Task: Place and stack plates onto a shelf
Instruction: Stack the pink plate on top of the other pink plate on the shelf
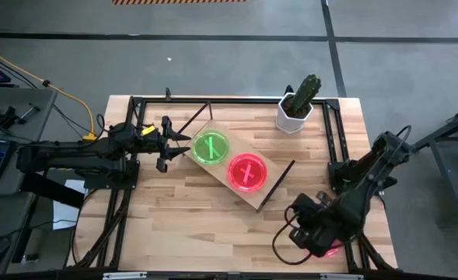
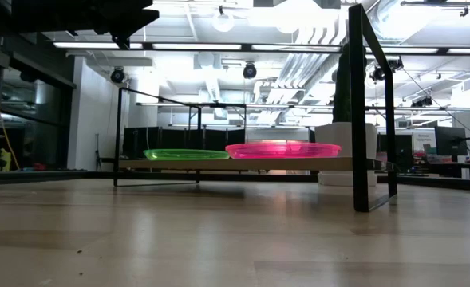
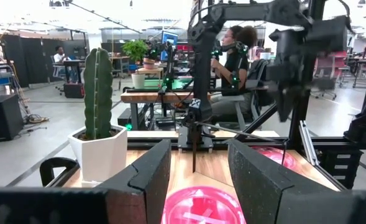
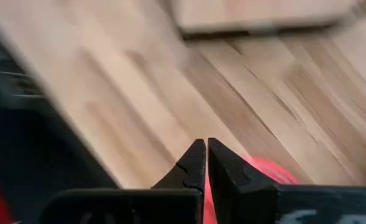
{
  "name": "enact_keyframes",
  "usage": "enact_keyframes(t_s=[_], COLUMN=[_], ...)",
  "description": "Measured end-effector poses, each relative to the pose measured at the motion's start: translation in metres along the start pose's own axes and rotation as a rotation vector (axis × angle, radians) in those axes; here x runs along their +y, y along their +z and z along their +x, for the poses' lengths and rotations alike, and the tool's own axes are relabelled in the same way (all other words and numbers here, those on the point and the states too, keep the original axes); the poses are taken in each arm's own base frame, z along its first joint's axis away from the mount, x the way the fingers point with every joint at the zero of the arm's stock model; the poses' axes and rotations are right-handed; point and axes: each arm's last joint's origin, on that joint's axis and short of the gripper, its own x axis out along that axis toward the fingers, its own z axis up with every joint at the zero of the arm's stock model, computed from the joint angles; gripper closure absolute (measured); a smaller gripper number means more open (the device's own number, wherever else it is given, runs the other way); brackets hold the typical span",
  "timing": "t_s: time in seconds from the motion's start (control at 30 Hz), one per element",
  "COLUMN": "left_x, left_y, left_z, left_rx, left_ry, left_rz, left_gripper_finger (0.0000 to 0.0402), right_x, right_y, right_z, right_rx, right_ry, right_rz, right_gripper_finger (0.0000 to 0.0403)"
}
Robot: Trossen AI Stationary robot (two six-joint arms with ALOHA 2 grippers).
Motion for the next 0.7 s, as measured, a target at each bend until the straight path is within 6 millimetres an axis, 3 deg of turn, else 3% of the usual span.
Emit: enact_keyframes(t_s=[0.27,0.53,0.7], left_x=[0.000,0.000,0.000], left_y=[0.000,0.000,0.000], left_z=[0.000,0.000,0.000], left_rx=[0.000,-0.001,-0.002], left_ry=[0.000,0.000,0.000], left_rz=[0.000,0.000,0.000], left_gripper_finger=[0.0250,0.0250,0.0250], right_x=[-0.006,-0.020,-0.028], right_y=[-0.021,-0.040,-0.048], right_z=[0.040,0.092,0.114], right_rx=[0.132,0.199,0.211], right_ry=[-0.343,-0.267,-0.248], right_rz=[0.216,0.266,0.357], right_gripper_finger=[0.0402,0.0402,0.0402])
